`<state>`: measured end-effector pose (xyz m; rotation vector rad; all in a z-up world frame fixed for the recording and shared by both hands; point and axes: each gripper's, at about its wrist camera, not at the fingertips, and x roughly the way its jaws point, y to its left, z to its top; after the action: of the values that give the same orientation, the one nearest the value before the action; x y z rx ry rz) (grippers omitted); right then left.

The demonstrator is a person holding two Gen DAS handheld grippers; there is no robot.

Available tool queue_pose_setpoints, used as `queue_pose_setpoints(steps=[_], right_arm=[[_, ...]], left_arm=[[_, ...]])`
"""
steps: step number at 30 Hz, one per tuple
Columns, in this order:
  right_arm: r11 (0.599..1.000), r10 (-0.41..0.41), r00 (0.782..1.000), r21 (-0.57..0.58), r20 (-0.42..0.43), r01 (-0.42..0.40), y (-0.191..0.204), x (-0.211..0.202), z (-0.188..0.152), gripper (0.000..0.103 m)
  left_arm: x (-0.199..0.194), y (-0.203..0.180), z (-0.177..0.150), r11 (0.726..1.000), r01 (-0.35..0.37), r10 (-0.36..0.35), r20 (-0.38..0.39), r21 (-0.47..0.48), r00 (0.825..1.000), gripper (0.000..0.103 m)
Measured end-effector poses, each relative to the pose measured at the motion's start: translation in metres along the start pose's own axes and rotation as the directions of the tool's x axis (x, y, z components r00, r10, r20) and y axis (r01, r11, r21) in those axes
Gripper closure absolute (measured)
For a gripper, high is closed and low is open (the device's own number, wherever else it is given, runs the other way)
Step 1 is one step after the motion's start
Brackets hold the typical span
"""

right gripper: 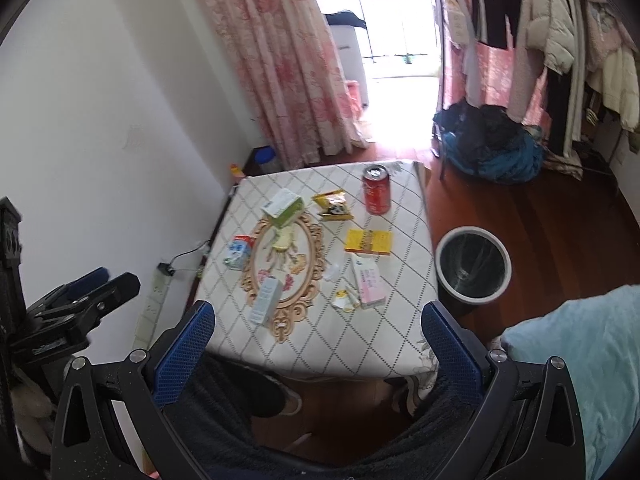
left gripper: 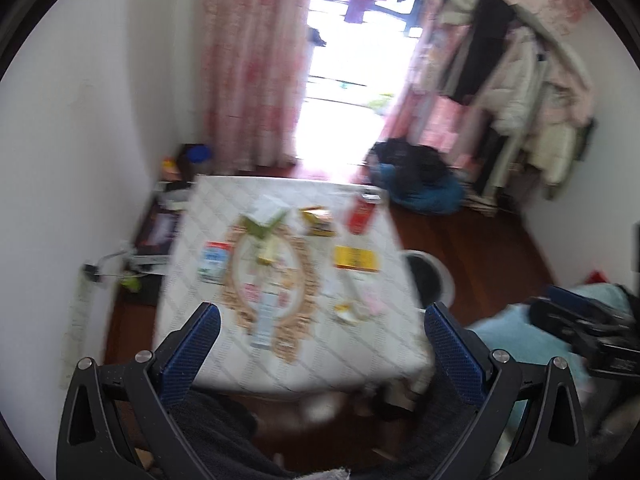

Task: Collect trash
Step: 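Grasp the torn pink-white box with the right tool while the left tool grasps the white box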

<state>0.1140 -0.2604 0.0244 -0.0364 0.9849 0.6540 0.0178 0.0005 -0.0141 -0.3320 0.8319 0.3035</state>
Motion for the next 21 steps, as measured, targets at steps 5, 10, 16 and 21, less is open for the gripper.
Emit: queue_pose_setpoints(steps=[5,10,16,21], right_arm=[[0.995,-0.022,0.998,0.1,-0.058,0.027,-0.025,0.061,-0.001,0.0],[0.984,-0.065,0.984,0.153,-0.167,0.091,-0.054,0.144,-0.008,0.007],[0.98,-0.085,0.946,0.145,-0.313,0.136,-0.078,0.254,-0.007,0.029],[0.98,-0.092,0.908,0.123,-0.409,0.155,-0.084,0.332,-0.003,0.029]], left_arm=[[0.074,0.023,-0.01,0.987,-0.154,0.15,-0.095,-0.034,0.984,0.0],[0.151,0.048,-0.032,0.973,-0.228,0.213,-0.239,-0.036,0.947,0.0],[0.244,0.07,-0.051,0.971,-0.238,0.205,-0.413,-0.03,0.887,0.001],[0.3,0.074,-0.064,0.976,-0.217,0.178,-0.501,-0.019,0.847,0.013]])
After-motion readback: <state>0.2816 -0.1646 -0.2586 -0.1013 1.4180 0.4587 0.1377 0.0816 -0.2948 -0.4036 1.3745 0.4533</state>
